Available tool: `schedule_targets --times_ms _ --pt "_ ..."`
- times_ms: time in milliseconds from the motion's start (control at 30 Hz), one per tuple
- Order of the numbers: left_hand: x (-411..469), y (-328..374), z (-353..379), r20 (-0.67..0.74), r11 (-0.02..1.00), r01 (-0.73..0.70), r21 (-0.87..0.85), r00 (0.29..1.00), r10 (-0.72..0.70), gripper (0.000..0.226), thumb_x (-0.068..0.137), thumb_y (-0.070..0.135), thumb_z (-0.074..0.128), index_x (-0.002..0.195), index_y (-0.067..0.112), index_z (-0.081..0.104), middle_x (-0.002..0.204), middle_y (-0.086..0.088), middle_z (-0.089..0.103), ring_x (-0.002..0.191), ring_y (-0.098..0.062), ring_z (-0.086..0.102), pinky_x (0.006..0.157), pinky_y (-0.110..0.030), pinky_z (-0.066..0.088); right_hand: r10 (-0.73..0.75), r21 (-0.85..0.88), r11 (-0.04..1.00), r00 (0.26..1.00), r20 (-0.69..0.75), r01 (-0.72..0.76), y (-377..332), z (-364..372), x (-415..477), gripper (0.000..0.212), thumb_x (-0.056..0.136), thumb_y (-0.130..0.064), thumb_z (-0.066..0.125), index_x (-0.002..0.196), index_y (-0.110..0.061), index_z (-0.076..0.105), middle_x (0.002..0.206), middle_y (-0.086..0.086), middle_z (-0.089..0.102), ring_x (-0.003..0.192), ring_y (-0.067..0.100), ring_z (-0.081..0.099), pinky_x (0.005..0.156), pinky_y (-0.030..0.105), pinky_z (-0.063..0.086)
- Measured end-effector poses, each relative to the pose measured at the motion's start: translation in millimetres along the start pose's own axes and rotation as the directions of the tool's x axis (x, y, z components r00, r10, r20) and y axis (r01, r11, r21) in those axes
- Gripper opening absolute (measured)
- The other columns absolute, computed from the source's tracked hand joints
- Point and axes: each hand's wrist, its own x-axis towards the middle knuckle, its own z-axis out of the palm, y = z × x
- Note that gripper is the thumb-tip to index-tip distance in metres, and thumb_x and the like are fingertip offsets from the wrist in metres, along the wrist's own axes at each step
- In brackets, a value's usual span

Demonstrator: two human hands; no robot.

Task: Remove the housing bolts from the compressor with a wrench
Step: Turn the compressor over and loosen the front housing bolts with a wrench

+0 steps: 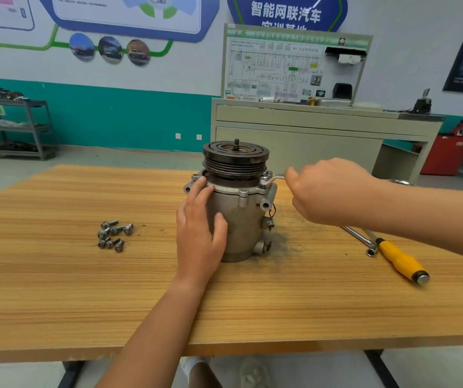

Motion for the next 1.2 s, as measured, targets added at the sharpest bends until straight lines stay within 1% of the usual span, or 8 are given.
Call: schedule_targets --times_ms 300,467,533,633,733,800,933,1200 --pt "-0.2 -1.1 -1.3 0.014 1.000 -0.009 -0.018 1.000 0.010 0.049 0.086 0.025 0.040 0.134 0.014 0.042 0.145 0.016 0.028 0.129 -0.004 0.024 0.100 0.001 0.011 -0.016 -0.010 1.000 0.998 -0.061 0.015 26.8 32.3 34.4 0.025 0.089 -0.001 0.042 0.112 -0.010 0.044 0.065 -0.002 0.041 0.052 0.013 0.041 0.044 0.024 0.033" --pt "0.5 -0.6 -0.3 -0.008 1.000 -0.011 -0.019 1.000 0.011 0.048 0.086 0.024 0.040 0.133 0.015 0.043 0.144 0.013 0.030 0.129 -0.008 0.027 0.101 0.001 0.013 -0.043 0.083 0.993 0.930 -0.365 0.078 21.5 56.7 52.7 0.035 0.079 0.017 0.051 0.112 0.005 0.054 0.101 0.020 0.065 0.090 0.032 0.064 0.095 0.045 0.043" --pt "0.2 1.2 -0.6 0.007 1.000 -0.004 -0.024 1.000 0.004 0.049 0.085 0.025 0.040 0.133 0.014 0.043 0.144 0.014 0.030 0.130 -0.011 0.029 0.100 0.000 0.014 0.004 0.181 0.979 0.870 -0.493 0.098 15.8 59.7 60.5 0.036 0.065 0.025 0.061 0.098 0.012 0.062 0.090 0.026 0.067 0.079 0.036 0.067 0.086 0.052 0.047" --pt "-2.4 -3.1 -3.0 0.011 0.999 -0.025 -0.022 1.000 0.026 0.050 0.086 0.027 0.039 0.135 0.019 0.041 0.145 0.022 0.027 0.130 -0.003 0.027 0.101 -0.001 0.015 0.111 0.356 0.933 0.888 -0.447 0.062 3.2 58.1 60.0 0.027 0.081 0.014 0.052 0.105 0.005 0.061 0.098 0.021 0.066 0.089 0.035 0.063 0.088 0.045 0.044" --pt "0.0 -7.6 -3.5 0.010 0.998 -0.056 -0.025 0.998 0.057 0.050 0.087 0.030 0.039 0.136 0.024 0.038 0.144 0.032 0.021 0.131 0.008 0.022 0.102 -0.001 0.014 0.421 0.649 0.761 0.770 -0.479 -0.012 5.4 58.6 32.7 0.018 0.092 -0.006 0.050 0.105 -0.001 0.062 0.080 0.014 0.066 0.071 0.034 0.060 0.061 0.040 0.046" --pt "1.1 -6.2 -1.5 0.009 0.999 -0.036 -0.005 0.999 0.036 0.048 0.087 0.023 0.043 0.135 0.019 0.041 0.145 0.023 0.026 0.131 -0.002 0.026 0.101 0.000 0.013 0.482 0.728 0.686 0.752 -0.450 -0.004 3.6 55.1 6.4 0.021 0.094 -0.014 0.047 0.109 -0.005 0.058 0.069 0.006 0.060 0.062 0.033 0.057 0.054 0.038 0.044" --pt "1.2 -3.2 0.6 -0.007 1.000 -0.021 0.010 1.000 0.021 0.047 0.086 0.020 0.044 0.132 0.012 0.044 0.144 0.012 0.031 0.130 -0.010 0.030 0.100 0.001 0.012 0.336 0.667 0.741 0.900 -0.277 -0.071 -6.3 53.8 -19.4 0.028 0.096 -0.023 0.039 0.120 -0.015 0.051 0.067 -0.003 0.046 0.066 0.032 0.053 0.055 0.034 0.037" --pt "0.0 -5.1 -1.4 0.016 1.000 -0.020 0.006 1.000 0.020 0.051 0.085 0.028 0.039 0.134 0.015 0.042 0.144 0.016 0.029 0.129 -0.004 0.026 0.101 0.000 0.013 0.266 0.467 0.864 0.958 -0.105 -0.188 1.0 34.9 -7.6 0.024 0.096 -0.016 0.035 0.115 -0.018 0.050 0.068 0.001 0.044 0.064 0.023 0.046 0.045 0.029 0.027"
